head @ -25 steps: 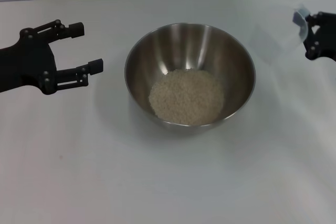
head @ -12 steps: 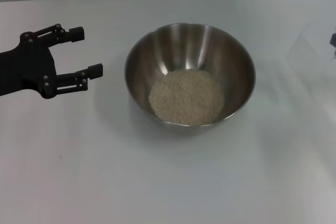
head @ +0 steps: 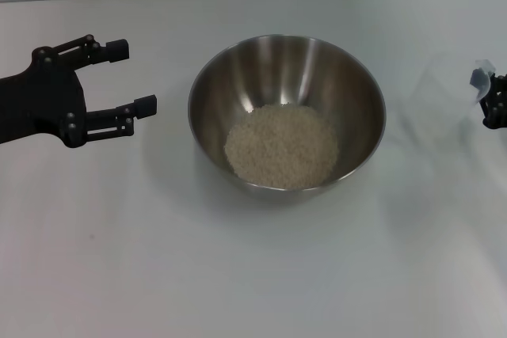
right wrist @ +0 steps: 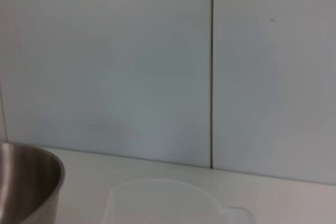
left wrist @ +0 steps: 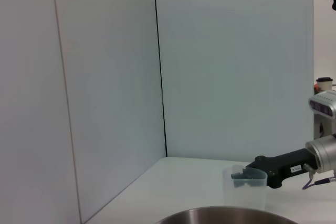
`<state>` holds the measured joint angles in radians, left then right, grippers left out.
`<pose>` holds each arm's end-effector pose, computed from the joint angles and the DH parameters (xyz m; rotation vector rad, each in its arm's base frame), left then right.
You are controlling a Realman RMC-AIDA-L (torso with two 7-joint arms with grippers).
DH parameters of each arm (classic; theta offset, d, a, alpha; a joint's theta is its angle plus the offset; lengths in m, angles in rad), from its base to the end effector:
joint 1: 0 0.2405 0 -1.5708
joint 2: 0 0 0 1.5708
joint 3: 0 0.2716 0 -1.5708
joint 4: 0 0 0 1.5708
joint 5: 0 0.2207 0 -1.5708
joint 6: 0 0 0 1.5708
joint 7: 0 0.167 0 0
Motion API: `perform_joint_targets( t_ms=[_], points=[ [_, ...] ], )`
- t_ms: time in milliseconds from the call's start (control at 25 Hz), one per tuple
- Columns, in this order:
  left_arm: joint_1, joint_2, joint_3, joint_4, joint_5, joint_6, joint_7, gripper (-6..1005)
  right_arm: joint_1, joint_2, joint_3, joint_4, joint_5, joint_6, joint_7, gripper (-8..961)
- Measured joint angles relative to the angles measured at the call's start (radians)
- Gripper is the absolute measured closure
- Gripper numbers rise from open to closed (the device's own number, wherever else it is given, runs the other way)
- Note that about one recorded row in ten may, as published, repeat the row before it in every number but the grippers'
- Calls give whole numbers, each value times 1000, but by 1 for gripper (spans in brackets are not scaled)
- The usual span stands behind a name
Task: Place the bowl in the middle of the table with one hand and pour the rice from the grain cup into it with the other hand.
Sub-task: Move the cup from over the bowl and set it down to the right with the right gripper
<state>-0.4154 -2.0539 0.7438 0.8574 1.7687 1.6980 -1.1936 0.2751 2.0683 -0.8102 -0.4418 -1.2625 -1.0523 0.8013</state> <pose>-0.2560 0.3394 0.0293 -2.6323 -0.1472 -0.8185 0.3942 0.3379 0.0037 -1.9317 0.6590 0.5487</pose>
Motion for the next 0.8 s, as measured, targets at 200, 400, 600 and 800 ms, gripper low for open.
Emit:
perform_joint_targets(
  t_ms=[200, 400, 600, 800],
  points=[
    [3, 0, 0, 0, 0, 0, 8, 167, 4, 7, 5, 1, 0, 28, 0, 933],
    [7, 0, 0, 0, 0, 1, 13, 167, 4, 8, 7, 2, 6, 35, -1, 933],
    [9, 0, 0, 0, 0, 3, 14, 167, 4, 9, 8, 2, 7, 36, -1, 932],
    [9, 1, 0, 0, 0, 4, 14, 167, 4, 9, 10, 2, 7, 37, 2, 932]
  ],
)
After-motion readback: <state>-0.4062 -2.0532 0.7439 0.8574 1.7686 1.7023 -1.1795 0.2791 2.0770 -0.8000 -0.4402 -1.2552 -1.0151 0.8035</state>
